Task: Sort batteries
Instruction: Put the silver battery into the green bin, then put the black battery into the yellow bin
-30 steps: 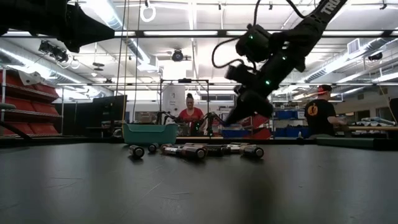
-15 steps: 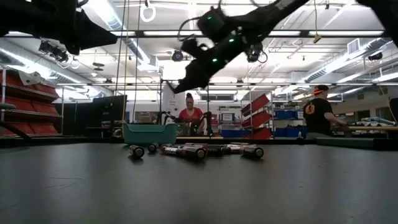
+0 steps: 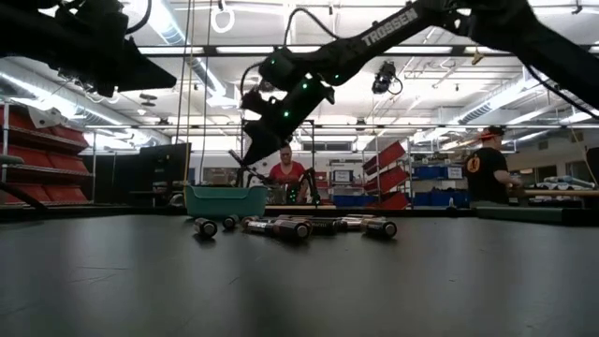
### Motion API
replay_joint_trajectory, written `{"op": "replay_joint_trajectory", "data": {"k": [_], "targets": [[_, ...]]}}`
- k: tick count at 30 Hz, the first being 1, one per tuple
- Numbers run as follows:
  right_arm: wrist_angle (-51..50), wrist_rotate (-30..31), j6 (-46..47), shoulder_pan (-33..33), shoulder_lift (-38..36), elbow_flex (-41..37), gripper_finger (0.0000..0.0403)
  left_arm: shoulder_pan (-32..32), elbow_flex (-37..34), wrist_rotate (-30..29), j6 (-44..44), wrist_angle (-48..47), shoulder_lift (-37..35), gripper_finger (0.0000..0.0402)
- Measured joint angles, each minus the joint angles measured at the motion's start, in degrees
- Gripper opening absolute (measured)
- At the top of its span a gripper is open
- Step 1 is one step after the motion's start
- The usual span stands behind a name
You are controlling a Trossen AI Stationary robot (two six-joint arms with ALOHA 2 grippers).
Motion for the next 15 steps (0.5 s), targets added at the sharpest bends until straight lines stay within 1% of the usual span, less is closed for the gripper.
{"op": "replay_joint_trajectory", "data": {"k": [4, 7, 10, 13, 15], "targets": [[-2.1, -0.4, 0.2, 0.1, 0.0, 0.8, 0.0084, 0.0, 0.0, -0.5, 0.9, 0.0, 0.7, 0.0119], [-3.8, 1.0, -0.3, 0.8, -1.2, 0.9, 0.0104, 0.0, 0.0, 0.1, 2.4, 0.5, 1.0, 0.0133], [-7.4, 3.4, -1.5, 1.8, -3.5, 0.9, 0.0111, 0.0, 0.0, 1.1, 2.8, 0.4, 1.8, 0.0141], [-13.4, 4.0, -0.9, 3.7, -8.6, 0.9, 0.0109, 0.0, 0.0, 1.2, 2.4, 0.5, 2.6, 0.0142], [-16.2, 4.0, 0.1, 6.0, -12.7, -0.5, 0.0106, 0.0, 0.0, 1.2, 2.4, 0.4, 3.2, 0.0142]]}}
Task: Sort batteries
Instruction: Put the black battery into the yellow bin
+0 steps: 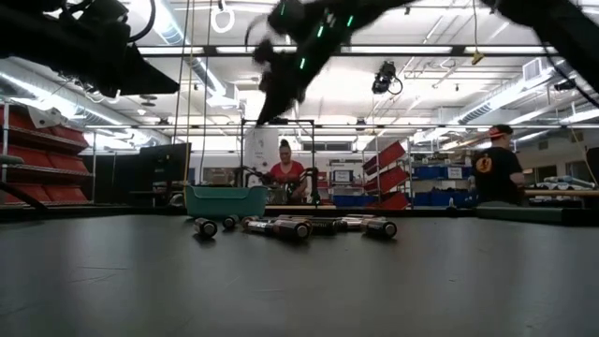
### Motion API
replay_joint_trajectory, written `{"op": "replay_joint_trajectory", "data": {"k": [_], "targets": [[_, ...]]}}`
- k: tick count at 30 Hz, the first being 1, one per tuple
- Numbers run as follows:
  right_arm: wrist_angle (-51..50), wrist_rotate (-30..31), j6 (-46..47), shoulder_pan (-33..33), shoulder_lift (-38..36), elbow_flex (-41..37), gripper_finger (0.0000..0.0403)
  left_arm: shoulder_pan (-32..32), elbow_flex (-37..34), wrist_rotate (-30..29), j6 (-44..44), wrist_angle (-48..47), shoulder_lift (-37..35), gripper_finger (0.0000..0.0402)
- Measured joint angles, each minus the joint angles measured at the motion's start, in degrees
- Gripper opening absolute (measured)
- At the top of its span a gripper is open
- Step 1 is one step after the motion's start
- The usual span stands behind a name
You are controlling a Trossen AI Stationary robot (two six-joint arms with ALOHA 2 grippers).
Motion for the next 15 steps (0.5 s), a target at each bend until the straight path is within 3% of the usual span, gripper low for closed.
{"op": "replay_joint_trajectory", "data": {"k": [6, 15], "targets": [[2.4, 9.0, 3.4, 9.8, -13.5, -15.2, 0.0103, 0.0, 0.0, 0.0, -1.6, 4.8, 2.4, 0.0142], [22.4, 13.1, 20.7, 21.6, -28.8, -46.4, 0.0102, 0.0, 0.0, 4.9, -0.3, 13.6, 6.2, 0.0142]]}}
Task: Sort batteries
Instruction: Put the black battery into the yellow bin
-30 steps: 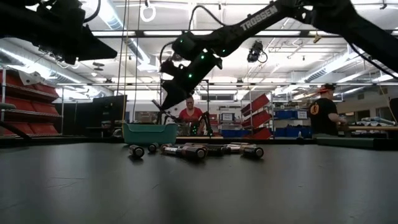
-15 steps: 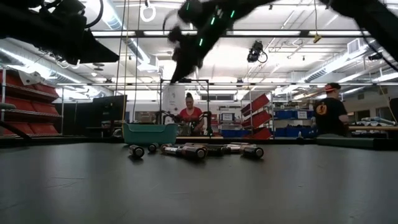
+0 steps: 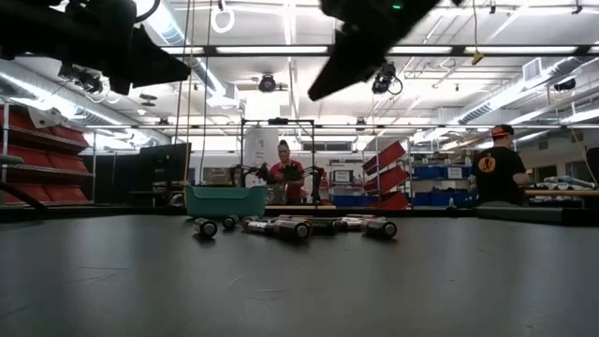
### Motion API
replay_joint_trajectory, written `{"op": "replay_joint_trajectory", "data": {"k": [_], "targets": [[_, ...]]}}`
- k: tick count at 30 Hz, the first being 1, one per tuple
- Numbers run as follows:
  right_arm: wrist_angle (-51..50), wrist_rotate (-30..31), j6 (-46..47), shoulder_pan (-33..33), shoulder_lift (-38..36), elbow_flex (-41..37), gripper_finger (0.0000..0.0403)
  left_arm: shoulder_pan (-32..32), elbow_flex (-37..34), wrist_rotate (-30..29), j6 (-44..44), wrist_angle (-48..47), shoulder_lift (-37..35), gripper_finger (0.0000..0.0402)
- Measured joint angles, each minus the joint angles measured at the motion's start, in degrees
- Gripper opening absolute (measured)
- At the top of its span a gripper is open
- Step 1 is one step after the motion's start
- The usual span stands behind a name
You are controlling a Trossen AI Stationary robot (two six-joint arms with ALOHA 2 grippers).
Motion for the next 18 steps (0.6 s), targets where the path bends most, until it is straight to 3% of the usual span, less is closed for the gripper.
{"op": "replay_joint_trajectory", "data": {"k": [5, 11, 18], "targets": [[7.6, 0.6, 10.0, 6.3, -1.0, -9.3, 0.0102, 0.0, 0.0, 3.6, -5.1, 2.9, 4.2, 0.0142], [7.8, 14.0, 17.2, 16.0, 3.2, -11.0, 0.0102, -0.1, 0.0, 5.5, -14.3, 2.5, 11.6, 0.0142], [7.0, 20.6, 28.5, 21.2, 9.9, -11.0, 0.0102, -0.1, 5.4, 9.2, -14.0, -3.3, 21.9, 0.0130]]}}
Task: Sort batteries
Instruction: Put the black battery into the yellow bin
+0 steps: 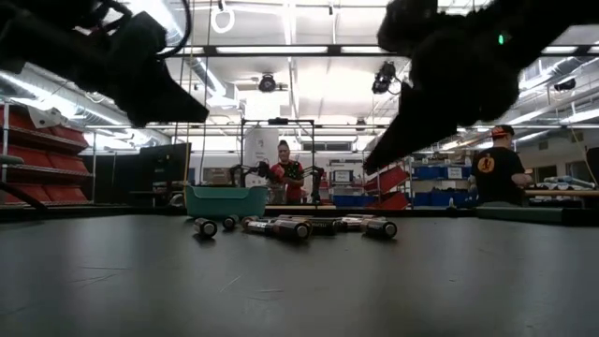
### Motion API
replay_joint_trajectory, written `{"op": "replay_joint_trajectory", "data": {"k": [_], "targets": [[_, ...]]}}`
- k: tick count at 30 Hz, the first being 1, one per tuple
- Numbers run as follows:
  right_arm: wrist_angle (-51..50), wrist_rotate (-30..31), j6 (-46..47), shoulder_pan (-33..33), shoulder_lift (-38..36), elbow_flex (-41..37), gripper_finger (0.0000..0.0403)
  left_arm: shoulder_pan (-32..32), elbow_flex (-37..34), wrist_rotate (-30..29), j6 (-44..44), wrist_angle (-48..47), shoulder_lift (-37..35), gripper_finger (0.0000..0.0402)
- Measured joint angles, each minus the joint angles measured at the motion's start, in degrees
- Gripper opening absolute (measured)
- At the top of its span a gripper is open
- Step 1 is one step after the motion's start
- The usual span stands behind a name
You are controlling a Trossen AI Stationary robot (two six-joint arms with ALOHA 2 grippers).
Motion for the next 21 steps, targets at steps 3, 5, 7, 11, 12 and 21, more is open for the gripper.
{"op": "replay_joint_trajectory", "data": {"k": [3, 5, 7, 11, 12, 21], "targets": [[0.1, 6.6, 4.6, 1.7, 1.7, 0.0, 0.0102, 0.0, 6.1, 3.1, 2.3, -9.3, 4.4, 0.0126], [0.1, 11.1, 8.1, 2.6, 2.8, 0.0, 0.0102, 0.0, 10.2, 5.5, 3.1, -14.3, 6.9, 0.0125], [0.2, 14.9, 11.2, 3.4, 4.1, 0.0, 0.0102, -0.2, 13.3, 6.5, 4.0, -18.9, 9.0, 0.0125], [2.7, 19.1, 15.4, 5.1, 7.2, 0.0, 0.0105, -1.7, 15.8, 4.9, 5.5, -20.3, 10.9, 0.0125], [3.6, 19.5, 15.5, 5.4, 8.0, 0.0, 0.0107, -2.3, 15.8, 3.4, 5.9, -19.4, 11.0, 0.0125], [13.2, 19.6, 16.1, 6.9, 12.9, 0.0, 0.0118, -7.6, 15.4, -1.9, 6.0, -18.0, 11.0, 0.0125]]}}
